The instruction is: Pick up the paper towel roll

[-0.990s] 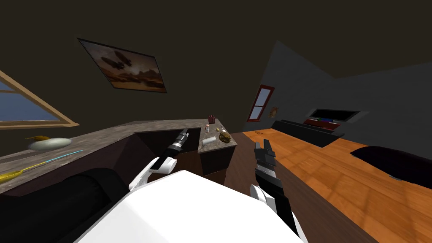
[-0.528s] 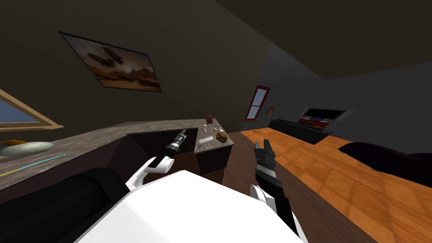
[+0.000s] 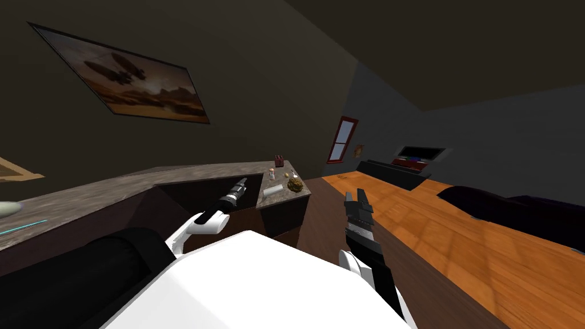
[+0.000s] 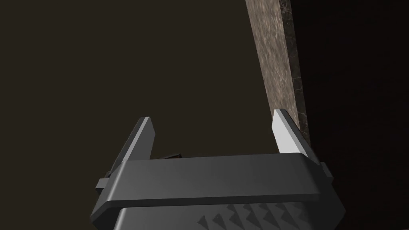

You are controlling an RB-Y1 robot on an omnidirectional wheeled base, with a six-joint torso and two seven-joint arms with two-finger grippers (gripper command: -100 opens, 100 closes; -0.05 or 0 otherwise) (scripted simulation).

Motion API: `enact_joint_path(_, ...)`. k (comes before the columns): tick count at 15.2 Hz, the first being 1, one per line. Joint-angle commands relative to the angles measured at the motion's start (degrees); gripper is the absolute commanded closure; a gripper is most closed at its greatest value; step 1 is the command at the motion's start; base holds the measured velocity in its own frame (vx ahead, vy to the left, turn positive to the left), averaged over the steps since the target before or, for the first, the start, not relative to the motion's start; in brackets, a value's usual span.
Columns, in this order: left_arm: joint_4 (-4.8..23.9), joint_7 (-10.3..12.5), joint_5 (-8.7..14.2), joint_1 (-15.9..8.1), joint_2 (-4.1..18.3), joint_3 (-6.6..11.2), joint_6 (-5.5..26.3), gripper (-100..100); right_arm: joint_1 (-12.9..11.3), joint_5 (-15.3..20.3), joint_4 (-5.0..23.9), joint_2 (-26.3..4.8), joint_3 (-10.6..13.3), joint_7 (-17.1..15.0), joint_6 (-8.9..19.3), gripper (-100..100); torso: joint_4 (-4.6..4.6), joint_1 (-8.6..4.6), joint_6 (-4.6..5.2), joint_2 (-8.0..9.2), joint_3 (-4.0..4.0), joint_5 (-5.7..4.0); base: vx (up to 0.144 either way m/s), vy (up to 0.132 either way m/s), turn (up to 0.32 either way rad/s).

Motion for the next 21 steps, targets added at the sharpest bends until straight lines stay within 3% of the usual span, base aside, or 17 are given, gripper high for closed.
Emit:
enact_joint_path(1, 0.9, 0.3, 0.5, -0.3, 0.6, 0.63, 2.6, -100, 0.0, 0.0, 0.0, 0.0, 0.0, 0.0, 0.0, 0, 0.00, 0.00, 0.00, 0.00, 0.00, 0.00, 0.023, -0.069, -0.043)
enact_joint_path(2, 1.8, 0.8, 1.8, -0.1, 1.7, 2.40, 4.0, -100, 0.0, 0.0, 0.0, 0.0, 0.0, 0.0, 0.0, 0, 0.00, 0.04, -0.01, 0.00, 0.00, 0.00, 0.031, -0.096, -0.133)
enact_joint_path(5, 1.8, 0.8, 1.8, -0.1, 1.7, 2.40, 6.6, -100, 0.0, 0.0, 0.0, 0.0, 0.0, 0.0, 0.0, 0, 0.00, 0.00, -0.02, -0.01, -0.01, -0.01, 0.024, -0.069, -0.042)
enact_joint_path(6, 2.7, 1.4, 3.1, 0.1, 2.7, 4.19, 8.5, -100, 0.0, 0.0, 0.0, 0.0, 0.0, 0.0, 0.0, 0, 0.00, 0.11, -0.02, 0.02, 0.01, 0.01, 0.017, -0.057, -0.137)
enact_joint_path(9, 2.7, 1.4, 3.1, 0.1, 2.7, 4.19, 10.6, -100, 0.0, 0.0, 0.0, 0.0, 0.0, 0.0, 0.0, 0, 0.01, 0.11, -0.02, 0.04, 0.02, 0.02, 0.017, -0.053, -0.045)
enact_joint_path(10, 3.6, 1.9, 4.5, 0.2, 3.7, 6.00, 12.4, -100, 0.0, 0.0, 0.0, 0.0, 0.0, 0.0, 0.0, 0, 0.01, 0.16, -0.02, 0.05, 0.03, 0.03, 0.026, -0.060, -0.099)
enact_joint_path(13, 3.6, 1.9, 4.5, 0.2, 3.7, 6.00, 14.7, -100, 0.0, 0.0, 0.0, 0.0, 0.0, 0.0, 0.0, 0, 0.00, 0.07, -0.01, 0.02, 0.01, 0.01, 0.024, -0.061, -0.057)
enact_joint_path(14, 4.5, 2.5, 5.8, 0.4, 4.7, 7.82, 16.4, -100, 0.0, 0.0, 0.0, 0.0, 0.0, 0.0, 0.0, 0, 0.00, 0.13, -0.02, 0.03, 0.01, 0.02, 0.023, -0.067, -0.111)
enact_joint_path(16, 4.5, 2.5, 5.8, 0.4, 4.7, 7.82, 18.8, -100, 0.0, 0.0, 0.0, 0.0, 0.0, 0.0, 0.0, 0, 0.00, 0.03, 0.00, 0.01, 0.01, 0.00, 0.028, -0.076, -0.088)
enact_joint_path(17, 5.5, 3.1, 7.2, 0.6, 5.7, 9.63, 20.1, -100, 0.0, 0.0, 0.0, 0.0, 0.0, 0.0, 0.0, 0, 0.00, 0.05, -0.02, 0.01, 0.01, 0.00, 0.040, -0.075, -0.111)
enact_joint_path(20, 5.5, 3.1, 7.2, 0.6, 5.7, 9.63, 22.9, -100, 0.0, 0.0, 0.0, 0.0, 0.0, 0.0, 0.0, 0, -0.01, 0.04, -0.02, -0.04, -0.02, 0.00, 0.035, -0.063, -0.056)
enact_joint_path(21, 6.4, 3.6, 8.6, 0.8, 6.7, 11.44, 24.4, -100, 0.0, 0.0, 0.0, 0.0, 0.0, 0.0, 0.0, 0, 0.00, 0.11, -0.03, 0.00, 0.00, 0.01, 0.038, -0.053, -0.098)
